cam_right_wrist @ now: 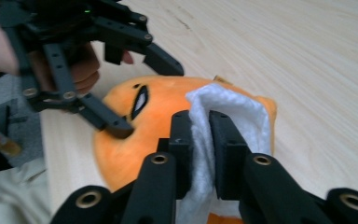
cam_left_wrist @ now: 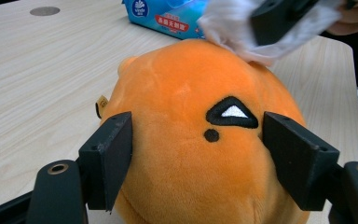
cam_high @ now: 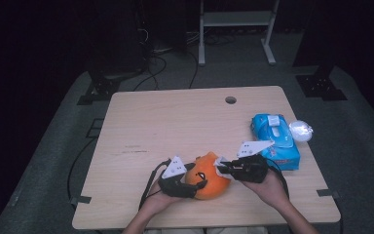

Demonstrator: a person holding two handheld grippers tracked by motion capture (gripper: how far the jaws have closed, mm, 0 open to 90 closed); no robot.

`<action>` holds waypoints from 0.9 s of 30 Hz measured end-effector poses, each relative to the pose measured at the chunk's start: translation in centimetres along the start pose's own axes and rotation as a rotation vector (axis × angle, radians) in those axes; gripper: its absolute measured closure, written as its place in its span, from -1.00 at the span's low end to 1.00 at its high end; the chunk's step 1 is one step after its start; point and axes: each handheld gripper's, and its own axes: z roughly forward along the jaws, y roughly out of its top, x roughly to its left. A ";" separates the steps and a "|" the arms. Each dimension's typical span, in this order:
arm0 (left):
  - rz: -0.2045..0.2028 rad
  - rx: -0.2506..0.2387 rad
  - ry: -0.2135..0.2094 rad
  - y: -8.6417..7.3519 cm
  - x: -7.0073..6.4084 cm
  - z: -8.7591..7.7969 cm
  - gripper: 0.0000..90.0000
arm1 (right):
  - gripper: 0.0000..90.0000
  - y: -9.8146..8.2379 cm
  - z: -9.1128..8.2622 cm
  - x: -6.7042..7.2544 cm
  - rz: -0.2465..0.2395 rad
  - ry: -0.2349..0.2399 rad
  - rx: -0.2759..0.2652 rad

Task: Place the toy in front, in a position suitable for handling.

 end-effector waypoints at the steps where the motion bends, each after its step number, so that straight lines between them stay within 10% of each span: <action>1: 0.002 0.001 -0.001 0.0 0.0 0.0 -0.40 | 0.60 -0.1 0.4 -0.3 -0.017 -0.015 -0.004; 17: 0.005 0.054 -0.006 1.2 -0.7 -0.5 -0.58 | 0.41 -3.9 1.2 -1.8 0.088 0.032 -0.113; 27: 0.059 0.072 0.032 0.5 -0.9 -0.3 -0.42 | 0.78 -4.2 0.6 -1.4 0.132 0.012 -0.109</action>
